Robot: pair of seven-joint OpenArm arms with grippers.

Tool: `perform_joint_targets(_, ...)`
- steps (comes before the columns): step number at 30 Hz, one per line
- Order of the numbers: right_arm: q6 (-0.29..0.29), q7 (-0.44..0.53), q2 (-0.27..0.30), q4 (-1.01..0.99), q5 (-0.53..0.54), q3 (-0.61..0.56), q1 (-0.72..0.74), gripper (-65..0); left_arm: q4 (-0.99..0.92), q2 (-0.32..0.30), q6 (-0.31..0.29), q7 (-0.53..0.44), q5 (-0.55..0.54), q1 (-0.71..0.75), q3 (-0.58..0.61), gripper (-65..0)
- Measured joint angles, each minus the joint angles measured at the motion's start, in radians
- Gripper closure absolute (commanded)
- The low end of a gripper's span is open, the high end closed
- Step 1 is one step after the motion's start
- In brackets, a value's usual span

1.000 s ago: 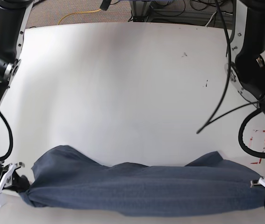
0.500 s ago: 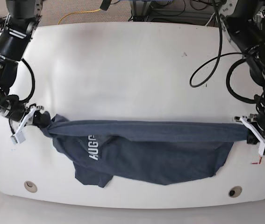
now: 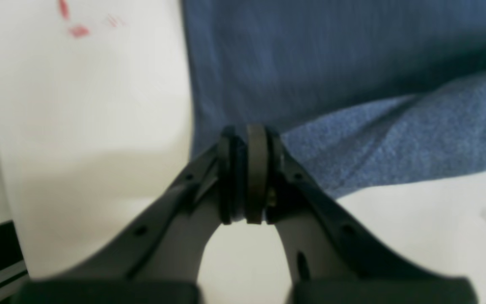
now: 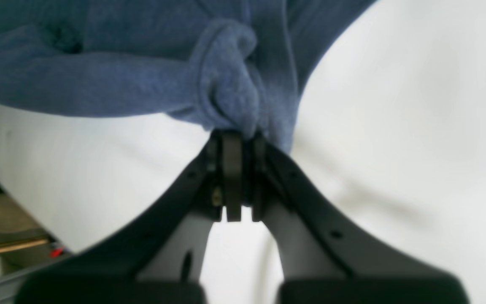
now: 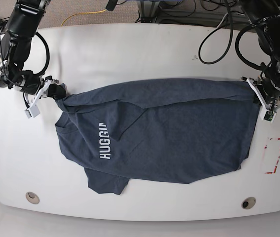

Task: Fold the T-shirt properly
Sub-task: 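Lay the shirt back down flat, stretching it between both grippers, then slide the left gripper along the shirt's side edge to smooth it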

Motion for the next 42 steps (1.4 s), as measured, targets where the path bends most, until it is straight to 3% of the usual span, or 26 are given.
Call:
perform_joint_targets(10,0.0,0.0,0.003,0.001,0.242,0.002,-0.154,-32.3,-0.001,-0.054,-0.011,-0.005,-0.008,0.052,0.002,0.0)
perform_joint_targets(16,0.0,0.004,0.009,0.01,0.349,0.005,-0.245,-40.6,-0.001,-0.067,-0.034,-0.007,0.0,0.05,-0.001,0.0)
perform_joint_targets(21,-0.007,-0.013,0.032,0.152,0.355,0.066,-0.343,-40.9,-0.001,-0.066,-0.045,-0.008,-0.001,0.051,0.0,0.0)
perform_joint_targets(28,-0.005,0.004,0.032,0.354,0.37,0.061,-0.376,-40.1,-0.001,-0.066,-0.045,-0.007,0.0,0.05,0.004,0.0)
perform_joint_targets(31,-0.004,-0.006,0.025,0.348,0.298,0.063,-0.352,-40.1,-0.001,-0.066,-0.045,-0.007,0.0,0.05,0.004,0.0)
perform_joint_targets(35,-0.009,-0.007,-0.024,0.258,0.202,0.074,-0.267,-40.0,-0.001,-0.065,-0.046,-0.007,-0.001,0.047,0.005,0.0)
perform_joint_targets(42,-0.004,0.0,-0.109,0.086,0.141,0.173,-0.181,-40.0,-0.001,-0.066,-0.046,-0.006,0.003,0.051,0.002,0.0)
